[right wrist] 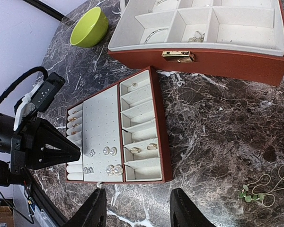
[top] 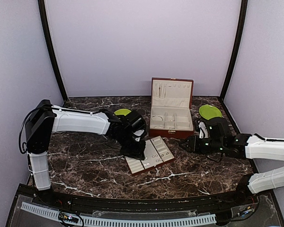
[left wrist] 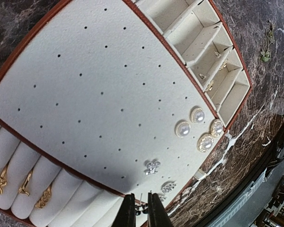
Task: Organize the mixed jewelry
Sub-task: Place the earring in the earring holder, then move to the center of the board.
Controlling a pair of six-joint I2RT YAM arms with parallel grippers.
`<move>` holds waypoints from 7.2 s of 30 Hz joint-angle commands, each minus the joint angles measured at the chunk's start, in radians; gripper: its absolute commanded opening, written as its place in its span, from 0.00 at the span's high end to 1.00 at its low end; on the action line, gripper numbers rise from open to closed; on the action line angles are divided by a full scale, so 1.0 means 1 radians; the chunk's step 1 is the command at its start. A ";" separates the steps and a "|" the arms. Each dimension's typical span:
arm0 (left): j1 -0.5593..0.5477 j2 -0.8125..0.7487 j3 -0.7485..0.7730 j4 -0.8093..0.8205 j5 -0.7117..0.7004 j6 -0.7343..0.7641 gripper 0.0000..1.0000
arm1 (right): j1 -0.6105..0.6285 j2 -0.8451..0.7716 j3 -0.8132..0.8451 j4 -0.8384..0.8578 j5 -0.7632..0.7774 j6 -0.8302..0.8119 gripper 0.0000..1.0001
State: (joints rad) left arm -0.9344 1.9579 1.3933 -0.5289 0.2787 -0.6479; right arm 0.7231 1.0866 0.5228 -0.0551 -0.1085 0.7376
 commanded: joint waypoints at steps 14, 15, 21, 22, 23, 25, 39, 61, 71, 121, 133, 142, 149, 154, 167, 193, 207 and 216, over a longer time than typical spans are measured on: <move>0.003 0.027 0.045 -0.049 0.011 0.014 0.98 | -0.014 0.007 -0.030 0.050 -0.012 -0.006 0.54; 0.003 0.029 0.046 -0.051 0.012 0.015 0.98 | -0.014 0.008 -0.030 0.050 -0.013 -0.006 0.53; 0.002 0.031 0.047 -0.061 0.002 0.016 0.98 | -0.017 0.011 -0.033 0.051 -0.018 -0.006 0.53; 0.003 0.031 0.047 -0.058 0.002 0.017 0.98 | -0.017 0.011 -0.033 0.051 -0.018 -0.006 0.53; 0.003 0.033 0.047 -0.056 0.003 0.017 0.98 | -0.017 0.011 -0.035 0.051 -0.019 -0.006 0.53; 0.002 0.033 0.047 -0.053 0.003 0.016 0.98 | -0.017 0.009 -0.036 0.051 -0.020 -0.007 0.53; 0.002 0.040 0.046 -0.039 0.012 0.013 0.99 | -0.022 0.008 -0.043 0.051 -0.023 -0.006 0.53; 0.003 0.059 0.055 -0.038 0.008 0.007 1.00 | -0.029 0.001 -0.056 0.050 -0.028 -0.011 0.53; -0.003 0.081 0.095 -0.107 -0.034 0.033 1.00 | -0.034 0.000 -0.061 0.080 -0.032 -0.012 0.53; -0.044 0.164 0.220 -0.256 -0.125 0.088 0.97 | -0.040 -0.007 -0.087 0.098 -0.046 -0.012 0.53; -0.068 0.213 0.274 -0.321 -0.170 0.103 0.97 | -0.040 -0.020 -0.099 0.100 -0.047 -0.011 0.53; -0.089 0.254 0.317 -0.363 -0.187 0.118 0.96 | -0.042 -0.038 -0.113 0.095 -0.043 -0.006 0.53; -0.096 0.256 0.341 -0.375 -0.201 0.121 0.89 | -0.042 -0.046 -0.110 0.091 -0.038 -0.003 0.53; -0.099 0.256 0.352 -0.373 -0.198 0.123 0.79 | -0.042 -0.051 -0.109 0.087 -0.035 -0.001 0.53; -0.107 0.233 0.425 -0.419 -0.282 0.132 0.66 | -0.042 -0.074 -0.092 0.058 -0.021 0.000 0.53; 0.023 -0.410 -0.309 0.230 -0.168 -0.129 0.16 | -0.038 0.036 0.046 0.006 -0.038 -0.053 0.12; 0.101 -0.497 -0.620 0.468 -0.054 -0.239 0.13 | 0.053 0.362 0.162 0.127 -0.027 -0.068 0.16; 0.122 -0.453 -0.673 0.572 -0.020 -0.250 0.13 | 0.095 0.531 0.256 0.131 -0.006 -0.091 0.16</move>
State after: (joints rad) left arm -0.8219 1.4960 0.7372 -0.0303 0.2337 -0.8871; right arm 0.7967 1.5703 0.7403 0.0360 -0.1303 0.6655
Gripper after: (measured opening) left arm 0.872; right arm 0.842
